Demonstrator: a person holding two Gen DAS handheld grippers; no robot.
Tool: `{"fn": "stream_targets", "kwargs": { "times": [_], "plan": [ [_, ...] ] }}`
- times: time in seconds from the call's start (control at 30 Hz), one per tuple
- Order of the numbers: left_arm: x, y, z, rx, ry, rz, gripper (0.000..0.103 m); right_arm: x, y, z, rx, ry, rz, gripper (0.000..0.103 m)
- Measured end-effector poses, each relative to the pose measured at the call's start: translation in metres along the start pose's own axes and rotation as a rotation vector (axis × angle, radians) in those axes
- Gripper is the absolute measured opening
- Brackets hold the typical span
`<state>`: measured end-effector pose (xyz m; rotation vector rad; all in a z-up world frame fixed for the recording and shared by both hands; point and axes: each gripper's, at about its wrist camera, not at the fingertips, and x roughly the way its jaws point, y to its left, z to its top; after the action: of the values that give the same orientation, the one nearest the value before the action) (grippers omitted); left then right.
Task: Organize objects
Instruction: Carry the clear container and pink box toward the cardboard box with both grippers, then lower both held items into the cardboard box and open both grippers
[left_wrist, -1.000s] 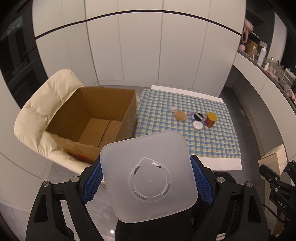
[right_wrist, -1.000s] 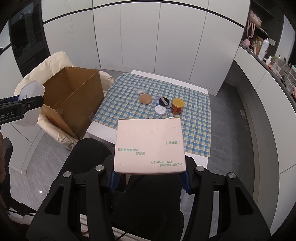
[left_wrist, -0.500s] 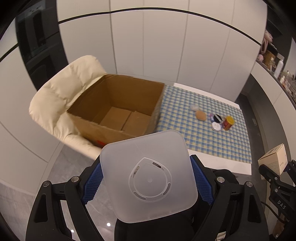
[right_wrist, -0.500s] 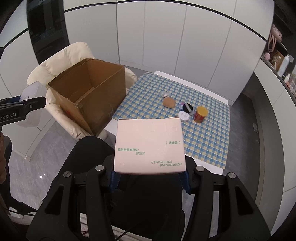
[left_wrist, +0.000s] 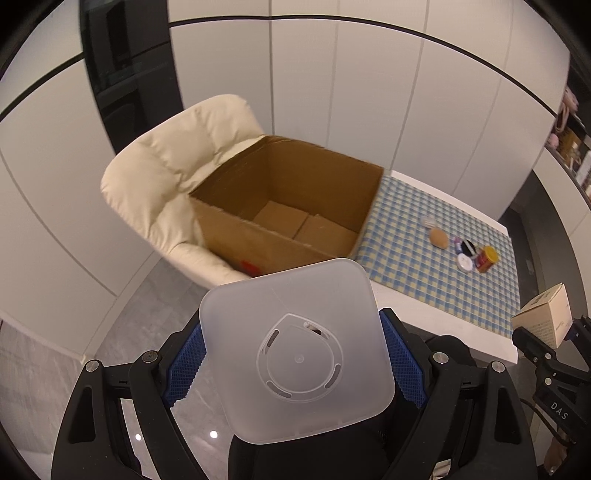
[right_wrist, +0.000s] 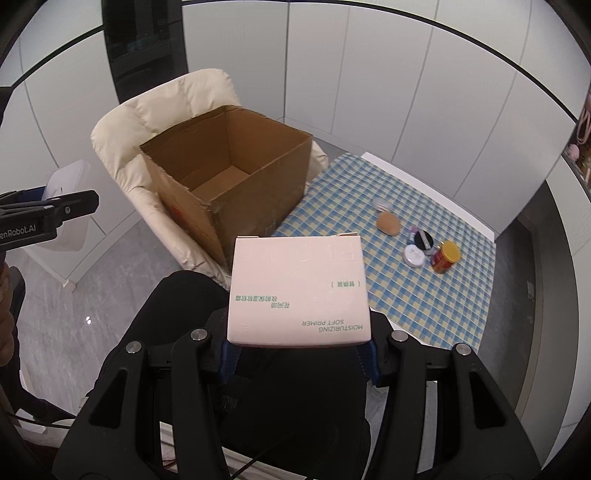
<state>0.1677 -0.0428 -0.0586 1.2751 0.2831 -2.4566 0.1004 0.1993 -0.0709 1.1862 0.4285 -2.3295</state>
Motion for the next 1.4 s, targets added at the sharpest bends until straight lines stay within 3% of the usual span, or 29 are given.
{"fn": "stream_targets", "kwargs": {
  "times": [0.47,0.8,1.03,1.4],
  "plan": [
    [-0.003,0.021,0.0,-0.044,-0.023,0.038,0.088,0.011,0.043,0.019,-0.106,0.002,0.064,0.054],
    [0.016,0.02,0.016,-0.054,-0.023,0.033,0.088,0.029,0.043,0.033,-0.115,0.005,0.088,0.054],
    [0.045,0.012,0.044,-0.041,-0.041,0.049,0.088,0.056,0.043,0.066,-0.074,-0.01,0.129,0.054],
    [0.092,0.021,0.098,-0.043,-0.069,0.103,0.088,0.113,0.06,0.135,-0.078,-0.017,0.103,0.054]
  ]
}}
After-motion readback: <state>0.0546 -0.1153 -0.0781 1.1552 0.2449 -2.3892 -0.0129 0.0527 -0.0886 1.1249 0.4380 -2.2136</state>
